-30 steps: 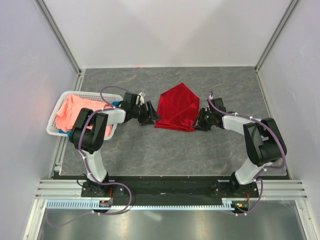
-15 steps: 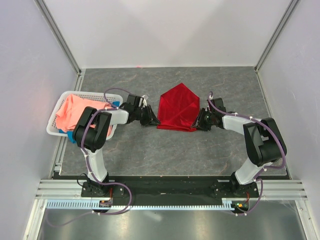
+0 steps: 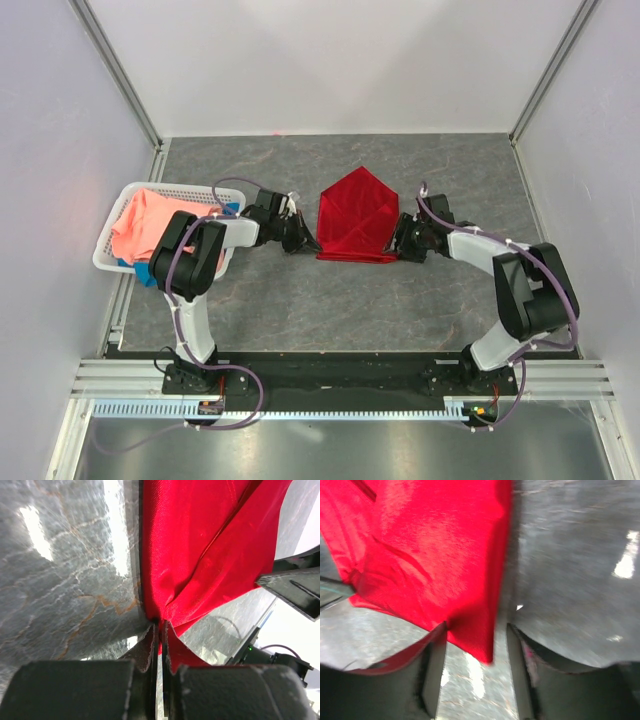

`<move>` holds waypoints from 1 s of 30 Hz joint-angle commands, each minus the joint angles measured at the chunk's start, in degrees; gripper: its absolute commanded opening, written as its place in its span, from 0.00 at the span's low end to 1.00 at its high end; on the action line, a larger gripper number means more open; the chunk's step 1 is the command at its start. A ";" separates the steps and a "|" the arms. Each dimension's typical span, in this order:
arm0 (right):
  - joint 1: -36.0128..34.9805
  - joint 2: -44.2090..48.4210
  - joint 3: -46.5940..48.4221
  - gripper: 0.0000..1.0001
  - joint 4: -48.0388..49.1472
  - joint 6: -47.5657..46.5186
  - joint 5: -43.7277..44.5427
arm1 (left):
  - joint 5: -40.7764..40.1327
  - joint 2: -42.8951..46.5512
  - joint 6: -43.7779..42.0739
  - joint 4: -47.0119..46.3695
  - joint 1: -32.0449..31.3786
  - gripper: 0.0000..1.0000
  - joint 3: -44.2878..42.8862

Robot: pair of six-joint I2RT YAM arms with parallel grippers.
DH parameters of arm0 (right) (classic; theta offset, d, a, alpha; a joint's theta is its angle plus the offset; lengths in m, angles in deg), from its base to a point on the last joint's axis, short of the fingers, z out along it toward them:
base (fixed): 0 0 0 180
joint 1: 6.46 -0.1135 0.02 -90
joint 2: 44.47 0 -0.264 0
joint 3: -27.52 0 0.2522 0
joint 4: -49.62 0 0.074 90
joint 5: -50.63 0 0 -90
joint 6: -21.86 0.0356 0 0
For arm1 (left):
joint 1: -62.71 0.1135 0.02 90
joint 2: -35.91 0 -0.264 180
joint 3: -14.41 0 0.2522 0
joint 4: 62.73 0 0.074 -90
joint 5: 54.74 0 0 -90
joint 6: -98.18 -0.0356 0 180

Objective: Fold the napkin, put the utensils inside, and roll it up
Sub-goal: Roll the napkin with the utensil

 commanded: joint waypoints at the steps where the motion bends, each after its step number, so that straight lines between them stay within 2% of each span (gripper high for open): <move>1: 0.20 8.25 2.53 0.64 -6.62 -7.33 8.40 | 2.12 -0.81 -0.13 5.09 -0.43 0.02 -1.75; 4: -0.68 14.05 2.70 0.68 -7.42 -12.52 12.71 | 3.44 -0.02 -0.57 7.46 -0.08 0.02 -2.71; 7: -6.29 16.96 3.58 0.70 -6.98 -16.84 19.21 | 7.29 -0.01 0.30 8.08 0.80 0.02 -3.24; 11: -20.33 15.83 4.38 0.71 -3.22 -23.60 27.82 | 11.35 0.16 1.19 9.13 1.50 0.02 -4.03; 19: -39.24 9.42 2.70 0.76 8.64 -34.15 41.10 | 16.54 -0.27 1.62 9.93 3.70 0.02 -3.77; 22: -42.94 5.82 3.05 0.78 11.99 -38.29 44.17 | 16.98 -0.36 1.54 9.93 4.58 0.02 -3.59; 30: -45.77 -3.59 4.11 0.80 17.97 -43.74 46.03 | 17.51 -0.54 1.27 9.93 5.28 0.02 -3.33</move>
